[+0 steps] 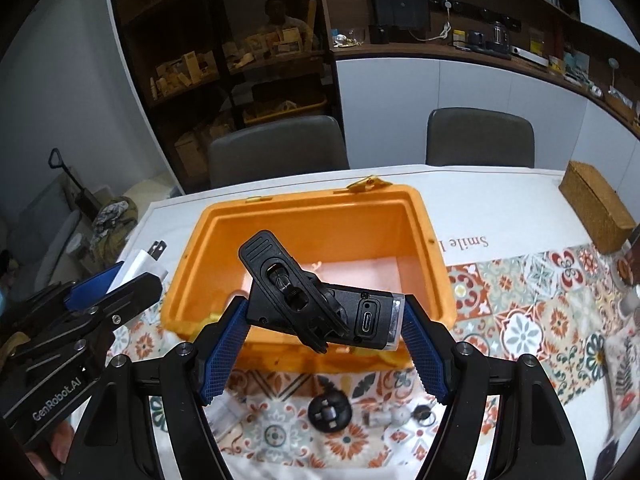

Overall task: Organize rigid objects
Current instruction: 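Carry the white adapter and black gadget over the crate opening, then lower both held objects into the crate and open both tools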

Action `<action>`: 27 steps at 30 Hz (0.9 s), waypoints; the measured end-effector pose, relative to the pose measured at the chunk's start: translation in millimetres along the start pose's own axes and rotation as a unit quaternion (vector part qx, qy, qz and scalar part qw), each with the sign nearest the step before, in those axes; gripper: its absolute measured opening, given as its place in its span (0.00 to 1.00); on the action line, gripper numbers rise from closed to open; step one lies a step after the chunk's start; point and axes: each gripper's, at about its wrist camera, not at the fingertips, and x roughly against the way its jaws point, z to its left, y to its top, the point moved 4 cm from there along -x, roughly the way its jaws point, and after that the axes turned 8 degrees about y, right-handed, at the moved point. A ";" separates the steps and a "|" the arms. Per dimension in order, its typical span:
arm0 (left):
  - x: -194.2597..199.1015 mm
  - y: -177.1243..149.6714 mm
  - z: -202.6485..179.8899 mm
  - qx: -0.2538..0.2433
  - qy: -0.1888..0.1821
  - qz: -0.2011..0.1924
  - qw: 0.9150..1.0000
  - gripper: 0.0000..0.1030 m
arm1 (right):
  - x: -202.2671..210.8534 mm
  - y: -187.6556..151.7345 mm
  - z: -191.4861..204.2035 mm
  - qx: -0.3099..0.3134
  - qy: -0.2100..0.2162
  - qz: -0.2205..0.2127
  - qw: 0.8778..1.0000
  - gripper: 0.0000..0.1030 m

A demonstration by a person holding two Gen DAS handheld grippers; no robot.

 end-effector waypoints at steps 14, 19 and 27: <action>-48.5 23.4 4.3 0.002 0.013 0.053 0.998 0.37 | -39.9 34.2 -11.8 0.000 -0.012 0.061 0.998 0.73; -70.6 22.6 4.1 0.000 0.007 0.082 0.997 0.37 | -56.9 36.7 -15.3 0.005 -0.024 0.088 0.996 0.73; -98.9 10.1 -2.1 -0.009 0.015 0.128 0.992 0.37 | -81.7 32.7 -18.6 0.020 -0.042 0.125 0.991 0.73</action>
